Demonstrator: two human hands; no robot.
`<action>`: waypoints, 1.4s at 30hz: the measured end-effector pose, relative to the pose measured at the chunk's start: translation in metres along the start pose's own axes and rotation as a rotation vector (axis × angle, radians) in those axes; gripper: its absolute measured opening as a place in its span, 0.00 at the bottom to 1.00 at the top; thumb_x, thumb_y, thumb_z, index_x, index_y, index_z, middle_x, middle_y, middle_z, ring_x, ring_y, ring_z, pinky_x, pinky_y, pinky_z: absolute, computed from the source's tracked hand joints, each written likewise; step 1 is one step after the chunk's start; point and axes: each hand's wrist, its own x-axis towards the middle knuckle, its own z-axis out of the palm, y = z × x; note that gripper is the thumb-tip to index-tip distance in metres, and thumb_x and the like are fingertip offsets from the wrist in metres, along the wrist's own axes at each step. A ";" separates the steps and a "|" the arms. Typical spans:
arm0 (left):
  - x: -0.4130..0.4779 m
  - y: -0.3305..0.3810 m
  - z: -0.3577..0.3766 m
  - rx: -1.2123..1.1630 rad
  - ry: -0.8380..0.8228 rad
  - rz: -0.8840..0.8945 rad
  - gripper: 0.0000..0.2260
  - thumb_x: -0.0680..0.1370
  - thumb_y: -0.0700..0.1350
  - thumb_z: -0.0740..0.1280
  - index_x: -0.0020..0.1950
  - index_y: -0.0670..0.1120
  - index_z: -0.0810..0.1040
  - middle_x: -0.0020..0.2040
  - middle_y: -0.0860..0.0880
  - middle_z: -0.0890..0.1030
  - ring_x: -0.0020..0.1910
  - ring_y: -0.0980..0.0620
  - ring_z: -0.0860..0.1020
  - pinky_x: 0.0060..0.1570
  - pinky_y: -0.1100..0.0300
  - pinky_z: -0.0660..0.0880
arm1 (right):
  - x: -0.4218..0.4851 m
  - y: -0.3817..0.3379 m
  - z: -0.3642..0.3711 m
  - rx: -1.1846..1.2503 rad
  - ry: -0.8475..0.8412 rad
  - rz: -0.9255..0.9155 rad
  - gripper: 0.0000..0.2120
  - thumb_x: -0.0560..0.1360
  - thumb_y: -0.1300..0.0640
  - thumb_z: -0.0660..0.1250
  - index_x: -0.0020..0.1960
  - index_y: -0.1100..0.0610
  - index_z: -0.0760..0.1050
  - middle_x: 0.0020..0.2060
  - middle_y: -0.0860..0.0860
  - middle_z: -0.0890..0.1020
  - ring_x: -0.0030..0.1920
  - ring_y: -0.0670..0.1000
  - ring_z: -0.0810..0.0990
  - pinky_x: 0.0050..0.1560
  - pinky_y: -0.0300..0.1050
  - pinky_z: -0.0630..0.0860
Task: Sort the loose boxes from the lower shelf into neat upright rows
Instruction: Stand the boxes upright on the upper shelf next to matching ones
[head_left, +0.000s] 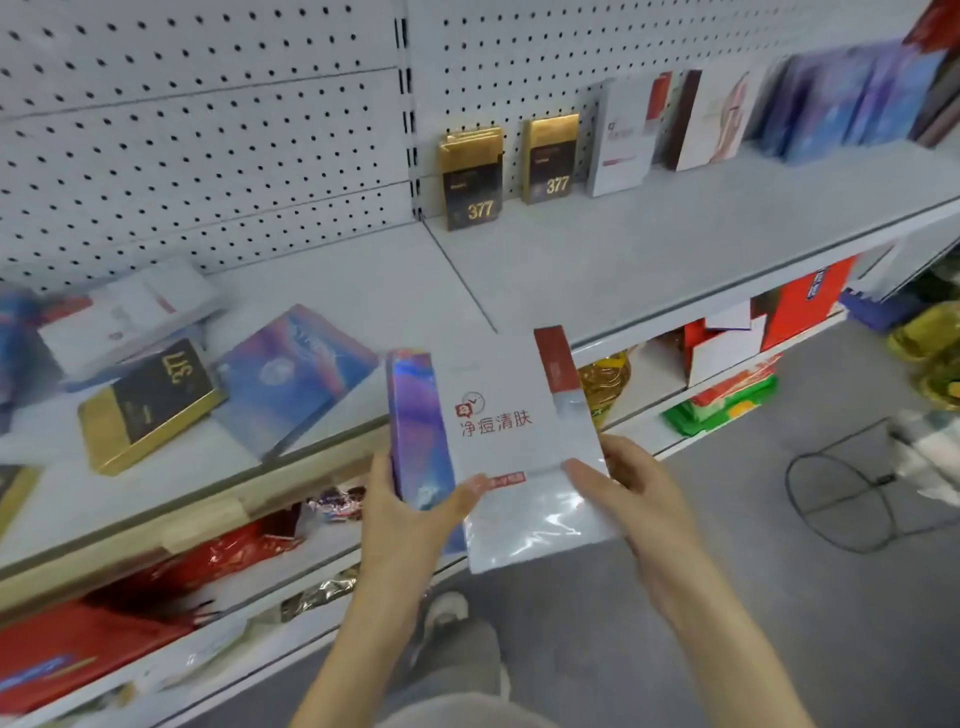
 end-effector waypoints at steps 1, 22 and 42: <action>0.002 -0.001 0.010 0.016 -0.009 0.003 0.28 0.64 0.41 0.79 0.60 0.54 0.73 0.54 0.55 0.82 0.51 0.55 0.81 0.44 0.61 0.80 | 0.003 -0.001 -0.009 0.002 -0.016 0.013 0.14 0.71 0.56 0.75 0.56 0.50 0.78 0.45 0.45 0.86 0.45 0.46 0.84 0.41 0.37 0.79; 0.188 0.025 0.248 -0.031 0.083 0.093 0.11 0.72 0.40 0.74 0.48 0.50 0.75 0.44 0.52 0.81 0.37 0.62 0.79 0.41 0.63 0.74 | 0.243 -0.083 -0.203 0.174 0.269 -0.034 0.15 0.75 0.58 0.69 0.61 0.55 0.75 0.51 0.50 0.84 0.52 0.53 0.83 0.52 0.52 0.80; 0.268 -0.004 0.388 0.045 0.571 0.048 0.12 0.73 0.45 0.73 0.51 0.41 0.77 0.42 0.48 0.80 0.38 0.56 0.77 0.35 0.72 0.72 | 0.569 -0.147 -0.259 -0.049 -0.376 -0.229 0.14 0.75 0.67 0.67 0.55 0.51 0.75 0.54 0.55 0.82 0.54 0.54 0.82 0.54 0.50 0.79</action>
